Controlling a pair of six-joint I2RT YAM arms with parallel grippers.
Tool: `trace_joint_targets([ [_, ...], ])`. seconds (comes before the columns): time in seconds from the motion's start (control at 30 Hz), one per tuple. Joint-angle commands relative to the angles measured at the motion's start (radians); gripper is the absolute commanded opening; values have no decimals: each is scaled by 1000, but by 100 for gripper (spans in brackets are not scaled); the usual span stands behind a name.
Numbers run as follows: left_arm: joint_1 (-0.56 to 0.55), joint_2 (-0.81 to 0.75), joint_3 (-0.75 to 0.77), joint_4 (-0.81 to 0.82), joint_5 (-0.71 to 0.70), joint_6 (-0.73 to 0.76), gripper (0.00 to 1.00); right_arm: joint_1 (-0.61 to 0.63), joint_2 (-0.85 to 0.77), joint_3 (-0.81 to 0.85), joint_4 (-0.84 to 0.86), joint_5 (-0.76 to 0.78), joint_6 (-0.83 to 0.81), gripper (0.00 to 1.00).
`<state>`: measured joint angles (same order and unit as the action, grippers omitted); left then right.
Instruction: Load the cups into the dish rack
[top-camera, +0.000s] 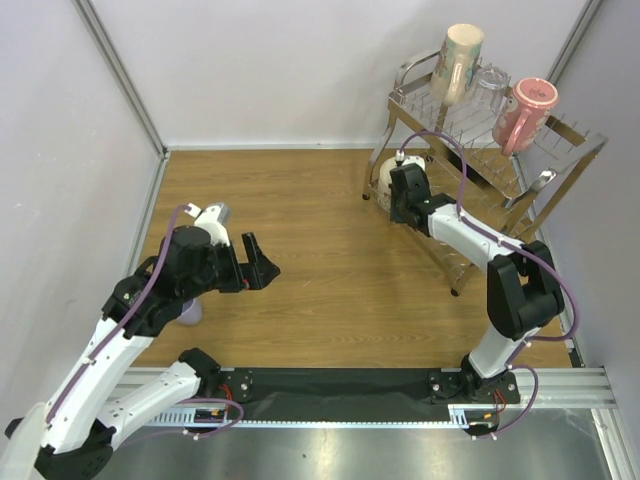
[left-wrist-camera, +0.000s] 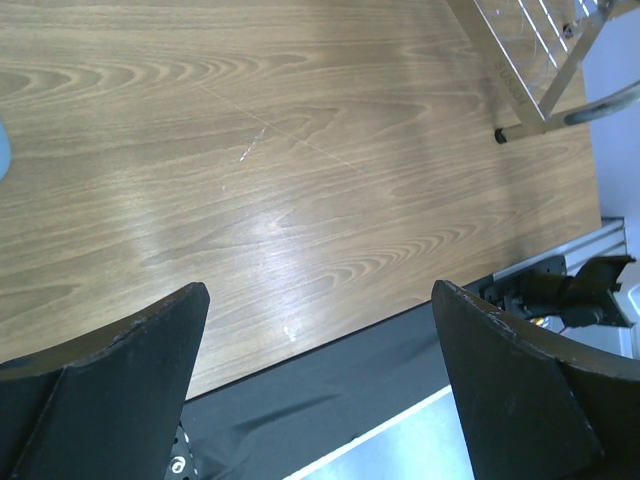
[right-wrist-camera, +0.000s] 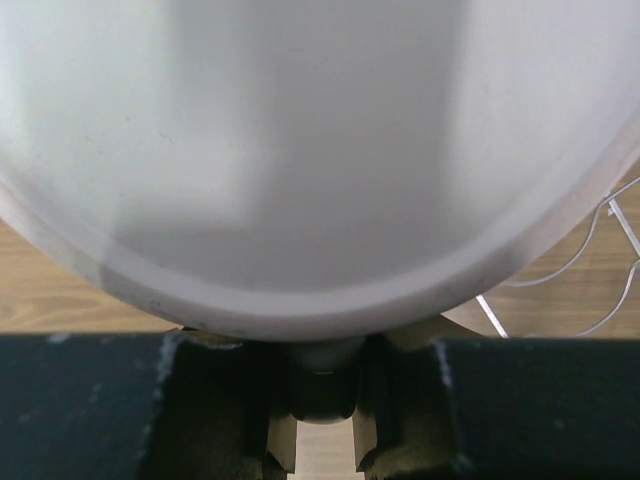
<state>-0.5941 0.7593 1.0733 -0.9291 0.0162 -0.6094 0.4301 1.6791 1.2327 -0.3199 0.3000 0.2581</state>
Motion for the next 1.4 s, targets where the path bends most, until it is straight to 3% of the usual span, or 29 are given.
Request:
trace_joint_targets([
  [0.0, 25, 9, -3, 32, 62, 48, 99, -17, 1, 90, 153, 96, -28, 0],
  [1.17, 94, 55, 45, -63, 31, 106, 100, -97, 245, 252, 191, 57, -49, 1],
  [1.3, 102, 58, 51, -60, 33, 108, 100, -96, 241, 257, 182, 51, -51, 15],
  [1.37, 105, 60, 51, -62, 34, 108, 100, -97, 240, 260, 173, 47, -56, 29],
])
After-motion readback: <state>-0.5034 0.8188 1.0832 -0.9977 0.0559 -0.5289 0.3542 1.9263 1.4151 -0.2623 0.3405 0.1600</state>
